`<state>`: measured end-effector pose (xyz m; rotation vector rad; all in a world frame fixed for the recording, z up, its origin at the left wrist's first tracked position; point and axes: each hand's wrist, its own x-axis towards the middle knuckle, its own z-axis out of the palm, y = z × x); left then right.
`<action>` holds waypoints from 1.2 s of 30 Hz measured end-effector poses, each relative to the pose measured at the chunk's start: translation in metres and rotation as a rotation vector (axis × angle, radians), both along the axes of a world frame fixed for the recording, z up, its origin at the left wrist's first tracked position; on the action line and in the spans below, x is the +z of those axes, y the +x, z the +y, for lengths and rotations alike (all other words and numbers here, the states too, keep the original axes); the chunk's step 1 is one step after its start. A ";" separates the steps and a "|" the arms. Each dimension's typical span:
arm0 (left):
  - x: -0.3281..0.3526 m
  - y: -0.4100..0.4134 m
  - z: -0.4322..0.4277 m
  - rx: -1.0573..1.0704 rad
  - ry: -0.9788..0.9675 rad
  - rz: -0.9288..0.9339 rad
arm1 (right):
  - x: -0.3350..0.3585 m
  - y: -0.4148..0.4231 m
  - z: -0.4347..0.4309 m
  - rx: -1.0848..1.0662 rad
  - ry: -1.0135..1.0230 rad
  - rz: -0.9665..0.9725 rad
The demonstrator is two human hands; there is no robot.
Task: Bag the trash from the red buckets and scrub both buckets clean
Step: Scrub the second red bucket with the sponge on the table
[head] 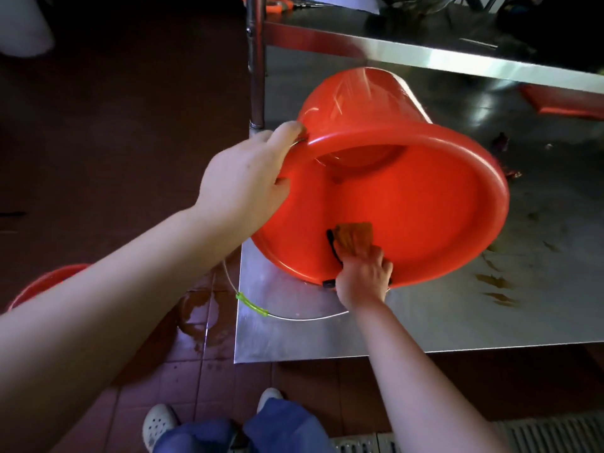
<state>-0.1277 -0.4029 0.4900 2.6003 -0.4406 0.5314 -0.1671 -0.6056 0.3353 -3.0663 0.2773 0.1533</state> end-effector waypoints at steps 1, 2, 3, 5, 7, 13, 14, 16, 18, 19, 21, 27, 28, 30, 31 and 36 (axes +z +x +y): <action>-0.004 -0.005 0.001 0.058 -0.136 0.078 | -0.002 -0.001 0.005 -0.041 0.019 -0.003; -0.011 -0.012 0.003 0.124 -0.302 0.177 | -0.003 -0.002 0.010 -0.074 0.037 0.010; -0.019 -0.019 0.005 0.174 -0.469 0.274 | -0.003 -0.002 0.013 -0.098 0.056 0.031; -0.040 -0.033 0.008 0.218 -0.683 0.383 | 0.000 0.001 0.016 -0.127 0.099 0.059; -0.055 -0.040 0.008 0.227 -0.720 0.364 | 0.004 0.004 0.025 -0.140 0.180 0.093; -0.044 -0.026 0.011 0.146 -0.510 0.203 | 0.019 0.006 0.088 -0.030 0.690 0.154; -0.038 -0.023 0.012 0.122 -0.454 0.174 | 0.019 0.004 0.091 0.016 0.707 0.108; -0.025 -0.018 0.016 0.053 -0.374 0.151 | 0.015 0.001 0.083 0.098 0.648 0.091; -0.012 -0.010 0.021 -0.017 -0.322 0.143 | 0.013 0.001 0.060 0.155 0.488 0.151; -0.005 -0.006 0.023 -0.064 -0.297 0.139 | 0.014 0.002 0.046 0.172 0.374 0.179; 0.008 0.004 0.022 -0.156 -0.221 0.142 | 0.013 0.006 0.014 0.186 0.144 0.171; 0.031 0.013 -0.003 -0.246 -0.138 0.123 | 0.007 0.009 -0.010 0.104 0.042 0.099; 0.026 0.011 -0.003 -0.215 -0.227 0.139 | 0.005 0.010 -0.008 0.089 0.058 0.096; 0.010 0.000 -0.001 -0.092 -0.470 0.201 | 0.004 0.011 -0.008 0.060 0.080 0.113; -0.002 -0.007 0.001 -0.020 -0.596 0.248 | 0.004 0.011 -0.009 0.053 0.083 0.127; -0.060 -0.040 -0.001 0.165 -1.068 0.453 | 0.004 0.015 0.008 -0.092 0.277 0.153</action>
